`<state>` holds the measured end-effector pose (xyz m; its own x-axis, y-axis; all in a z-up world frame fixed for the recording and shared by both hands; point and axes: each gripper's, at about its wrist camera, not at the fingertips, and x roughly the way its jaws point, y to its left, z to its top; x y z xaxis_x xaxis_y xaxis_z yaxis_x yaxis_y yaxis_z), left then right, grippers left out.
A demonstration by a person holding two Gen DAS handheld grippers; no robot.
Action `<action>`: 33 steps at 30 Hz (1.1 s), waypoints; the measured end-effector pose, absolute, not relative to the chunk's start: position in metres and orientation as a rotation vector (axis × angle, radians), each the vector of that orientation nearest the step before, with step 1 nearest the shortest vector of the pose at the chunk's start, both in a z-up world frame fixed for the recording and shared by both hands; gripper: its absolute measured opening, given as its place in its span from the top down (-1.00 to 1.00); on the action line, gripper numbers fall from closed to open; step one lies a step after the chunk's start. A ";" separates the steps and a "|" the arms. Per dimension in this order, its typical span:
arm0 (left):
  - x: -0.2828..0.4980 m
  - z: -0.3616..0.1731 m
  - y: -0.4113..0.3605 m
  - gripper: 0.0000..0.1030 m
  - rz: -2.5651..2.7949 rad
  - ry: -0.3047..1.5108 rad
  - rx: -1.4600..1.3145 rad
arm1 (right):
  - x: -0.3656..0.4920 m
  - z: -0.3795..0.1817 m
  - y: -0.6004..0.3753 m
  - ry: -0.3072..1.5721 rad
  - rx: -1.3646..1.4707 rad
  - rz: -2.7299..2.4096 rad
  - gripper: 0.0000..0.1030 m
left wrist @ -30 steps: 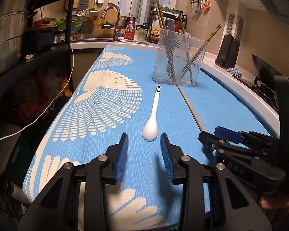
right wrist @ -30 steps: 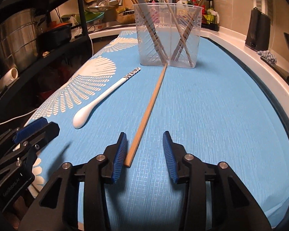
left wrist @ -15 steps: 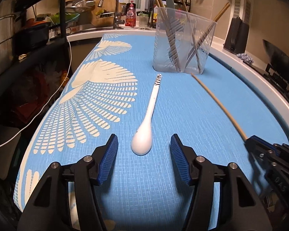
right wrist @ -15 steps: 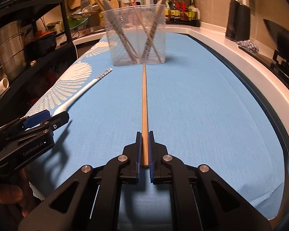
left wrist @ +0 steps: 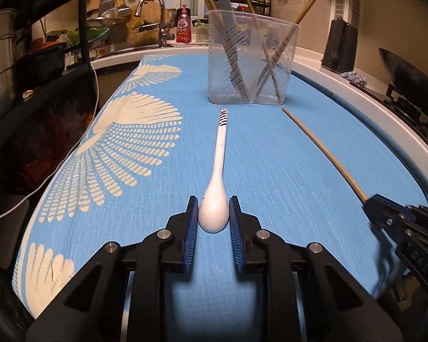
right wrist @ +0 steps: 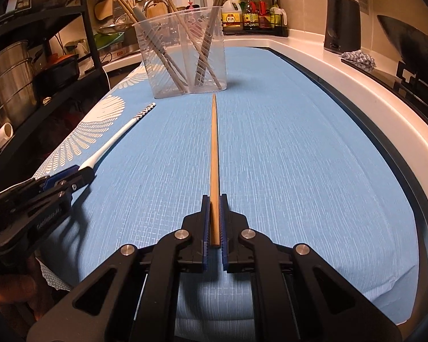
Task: Organize utensils
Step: 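Close the left tool on the white spoon while the right tool holds its chopstick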
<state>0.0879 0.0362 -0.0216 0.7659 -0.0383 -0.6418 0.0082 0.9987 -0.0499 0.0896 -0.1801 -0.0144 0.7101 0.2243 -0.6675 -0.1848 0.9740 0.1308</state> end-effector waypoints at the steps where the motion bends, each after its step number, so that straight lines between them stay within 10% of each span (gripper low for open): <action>1: 0.083 -0.022 0.034 0.56 -0.036 0.693 -0.046 | 0.089 -0.015 -0.181 0.746 0.056 0.227 0.87; 33: 0.058 -0.026 0.019 0.56 0.008 0.614 -0.037 | 0.082 -0.016 -0.194 0.723 0.062 0.176 0.81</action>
